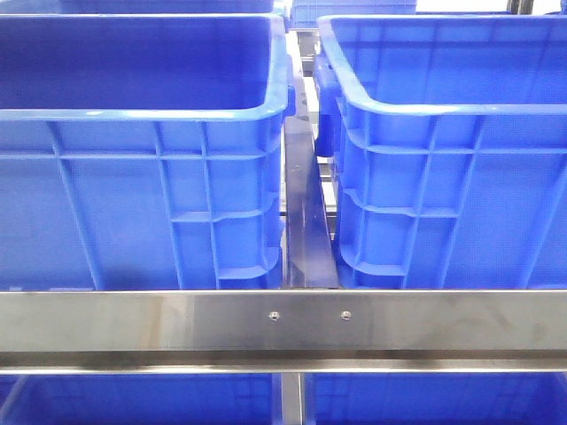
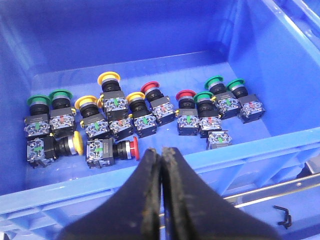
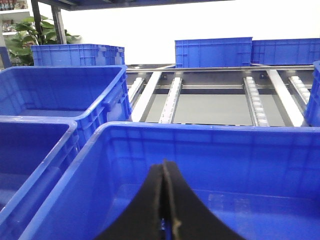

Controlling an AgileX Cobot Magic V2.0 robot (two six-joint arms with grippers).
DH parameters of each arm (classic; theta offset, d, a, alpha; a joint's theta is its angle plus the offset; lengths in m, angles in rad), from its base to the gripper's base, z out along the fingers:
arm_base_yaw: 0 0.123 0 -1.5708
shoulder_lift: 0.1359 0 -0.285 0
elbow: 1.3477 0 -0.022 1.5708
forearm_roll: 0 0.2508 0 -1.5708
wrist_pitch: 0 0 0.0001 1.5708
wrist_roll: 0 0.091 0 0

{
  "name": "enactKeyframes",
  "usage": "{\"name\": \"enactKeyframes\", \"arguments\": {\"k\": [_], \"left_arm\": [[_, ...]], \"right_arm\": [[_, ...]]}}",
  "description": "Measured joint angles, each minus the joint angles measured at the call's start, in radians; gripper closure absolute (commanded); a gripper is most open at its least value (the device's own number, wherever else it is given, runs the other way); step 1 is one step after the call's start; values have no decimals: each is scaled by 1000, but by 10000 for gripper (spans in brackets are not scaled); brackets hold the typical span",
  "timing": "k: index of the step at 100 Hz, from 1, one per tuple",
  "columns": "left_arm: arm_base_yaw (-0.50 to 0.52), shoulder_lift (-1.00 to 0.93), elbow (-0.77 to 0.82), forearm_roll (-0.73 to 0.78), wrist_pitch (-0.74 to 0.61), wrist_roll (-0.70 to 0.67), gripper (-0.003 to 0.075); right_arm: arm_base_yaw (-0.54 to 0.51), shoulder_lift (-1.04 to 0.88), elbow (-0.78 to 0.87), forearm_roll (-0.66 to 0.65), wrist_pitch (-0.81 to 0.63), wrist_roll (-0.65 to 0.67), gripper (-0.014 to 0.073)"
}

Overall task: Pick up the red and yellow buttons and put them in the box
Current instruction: 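Move the left gripper back over the yellow-capped buttons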

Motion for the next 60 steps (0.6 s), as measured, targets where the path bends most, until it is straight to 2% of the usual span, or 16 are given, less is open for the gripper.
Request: {"name": "enactKeyframes", "arguments": {"k": [13, 20, 32, 51, 60], "left_arm": [[0, 0, 0, 0, 0, 0, 734], [0, 0, 0, 0, 0, 0, 694], [0, 0, 0, 0, 0, 0, 552], [0, 0, 0, 0, 0, 0, 251], [0, 0, 0, 0, 0, 0, 186]], "right_arm": [[0, 0, 3, 1, 0, 0, 709], [0, 0, 3, 1, 0, 0, 709], [0, 0, 3, 2, 0, 0, 709], [0, 0, 5, 2, 0, -3, 709], [0, 0, 5, 2, 0, -3, 709]]}}
